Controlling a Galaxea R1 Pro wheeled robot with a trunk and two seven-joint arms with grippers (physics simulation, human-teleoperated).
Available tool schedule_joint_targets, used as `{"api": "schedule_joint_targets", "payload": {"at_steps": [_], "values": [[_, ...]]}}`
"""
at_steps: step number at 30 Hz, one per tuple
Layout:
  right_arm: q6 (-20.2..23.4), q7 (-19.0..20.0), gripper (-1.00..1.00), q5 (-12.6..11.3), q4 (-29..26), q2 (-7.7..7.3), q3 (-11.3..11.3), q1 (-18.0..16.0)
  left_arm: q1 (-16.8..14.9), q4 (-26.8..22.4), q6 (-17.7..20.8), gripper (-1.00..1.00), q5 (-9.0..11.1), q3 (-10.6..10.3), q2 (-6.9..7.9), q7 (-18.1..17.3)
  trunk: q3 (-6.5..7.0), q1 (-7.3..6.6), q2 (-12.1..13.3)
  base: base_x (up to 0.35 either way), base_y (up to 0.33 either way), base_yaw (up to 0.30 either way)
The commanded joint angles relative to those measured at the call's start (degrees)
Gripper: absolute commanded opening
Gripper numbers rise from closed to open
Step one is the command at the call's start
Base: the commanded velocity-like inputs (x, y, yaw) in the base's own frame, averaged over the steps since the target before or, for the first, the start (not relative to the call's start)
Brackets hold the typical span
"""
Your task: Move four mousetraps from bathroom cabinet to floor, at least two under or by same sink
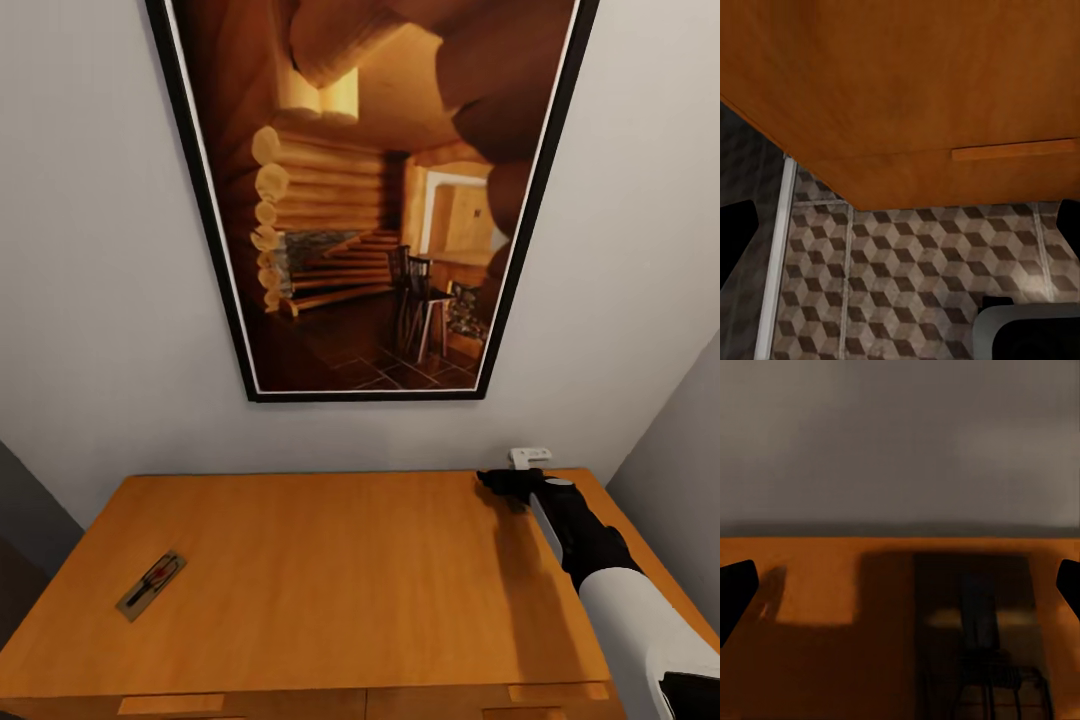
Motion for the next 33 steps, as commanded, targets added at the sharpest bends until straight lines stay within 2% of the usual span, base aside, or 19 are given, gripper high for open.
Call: {"api": "schedule_joint_targets", "payload": {"at_steps": [1, 33], "values": [[0.25, 1.14, 1.00, 0.51, -0.13, 0.02, -0.23, -0.04, -0.10, 0.19, -0.28, 1.00, 0.24, -0.51, -0.02, 0.30, -0.11, 0.04, -0.12, 0.022, -0.006, 0.000], [0.19, 2.44, 1.00, 0.50, -0.20, 0.00, -0.29, -0.04, -0.10, 0.19, -0.28, 1.00, 0.24, -0.51, -0.02, 0.29, -0.11, 0.04, -0.12, 0.002, -0.015, 0.000]]}}
